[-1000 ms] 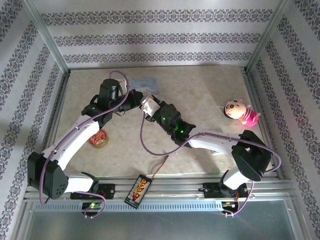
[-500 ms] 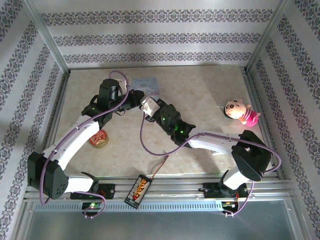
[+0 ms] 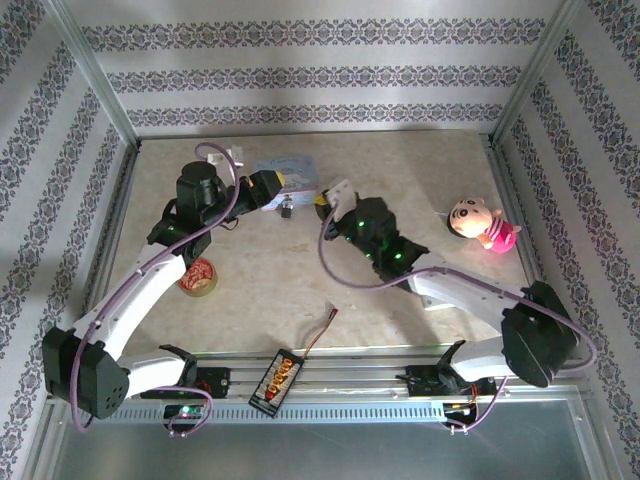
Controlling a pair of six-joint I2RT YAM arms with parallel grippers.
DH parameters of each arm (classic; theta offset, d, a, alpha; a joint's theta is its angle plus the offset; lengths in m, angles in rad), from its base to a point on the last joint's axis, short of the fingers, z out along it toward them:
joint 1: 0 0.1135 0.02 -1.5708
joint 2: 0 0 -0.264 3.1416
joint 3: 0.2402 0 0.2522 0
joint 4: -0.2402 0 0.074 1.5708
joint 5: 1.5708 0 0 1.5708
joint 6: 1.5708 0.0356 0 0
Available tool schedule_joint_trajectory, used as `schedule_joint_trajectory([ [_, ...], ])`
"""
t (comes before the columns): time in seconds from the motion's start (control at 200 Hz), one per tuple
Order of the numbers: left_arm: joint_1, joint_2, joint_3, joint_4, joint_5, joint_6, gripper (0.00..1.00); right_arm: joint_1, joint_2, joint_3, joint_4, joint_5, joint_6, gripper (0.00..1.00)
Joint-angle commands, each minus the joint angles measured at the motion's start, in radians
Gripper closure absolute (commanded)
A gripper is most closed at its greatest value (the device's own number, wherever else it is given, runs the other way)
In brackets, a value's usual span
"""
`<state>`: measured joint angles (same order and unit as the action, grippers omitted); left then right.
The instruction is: Unlock the padlock with the key
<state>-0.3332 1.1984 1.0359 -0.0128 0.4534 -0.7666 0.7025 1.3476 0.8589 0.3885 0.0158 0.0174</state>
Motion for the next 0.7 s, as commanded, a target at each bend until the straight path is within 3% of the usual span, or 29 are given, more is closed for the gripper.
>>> schedule_joint_trajectory([
  [0.0,0.011,-0.026,-0.005,0.043,-0.014,0.117,0.40,-0.132,-0.027,0.014,-0.090,-0.416,0.339,1.00],
  [0.105,0.012,-0.026,-0.005,0.066,0.054,0.187,0.19,-0.230,0.011,0.015,-0.023,-0.729,0.510,1.00],
  [0.2,0.011,-0.015,-0.001,0.090,0.153,0.227,0.02,-0.251,0.045,0.035,0.008,-0.904,0.574,1.00],
  [0.355,0.011,0.022,0.012,0.080,0.273,0.245,0.00,-0.256,0.068,0.066,0.022,-1.016,0.597,1.00],
  [0.49,0.011,0.065,0.007,0.108,0.417,0.235,0.24,-0.258,0.077,0.084,0.042,-1.064,0.612,1.00],
  [0.7,-0.010,0.148,-0.003,0.231,0.562,0.138,0.42,-0.252,0.100,0.094,0.083,-1.110,0.650,1.00],
])
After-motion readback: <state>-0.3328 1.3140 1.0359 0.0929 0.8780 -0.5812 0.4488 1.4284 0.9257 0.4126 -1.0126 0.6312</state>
